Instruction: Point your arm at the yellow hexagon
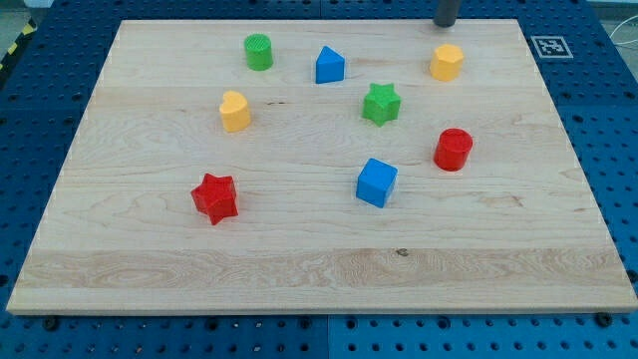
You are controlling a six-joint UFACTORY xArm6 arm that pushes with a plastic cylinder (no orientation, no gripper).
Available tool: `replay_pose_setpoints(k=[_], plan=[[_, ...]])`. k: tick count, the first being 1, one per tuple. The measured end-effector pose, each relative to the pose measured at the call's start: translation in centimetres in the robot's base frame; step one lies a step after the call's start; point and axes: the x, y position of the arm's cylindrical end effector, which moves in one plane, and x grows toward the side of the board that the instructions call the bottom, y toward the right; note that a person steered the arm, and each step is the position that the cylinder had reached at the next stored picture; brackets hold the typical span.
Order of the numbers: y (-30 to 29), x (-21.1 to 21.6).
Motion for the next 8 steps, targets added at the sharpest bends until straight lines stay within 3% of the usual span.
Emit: replay_pose_setpoints(k=[3, 5, 8], plan=[[-4.8, 0.9], [-5.0, 3.4], [-4.4, 3.6]])
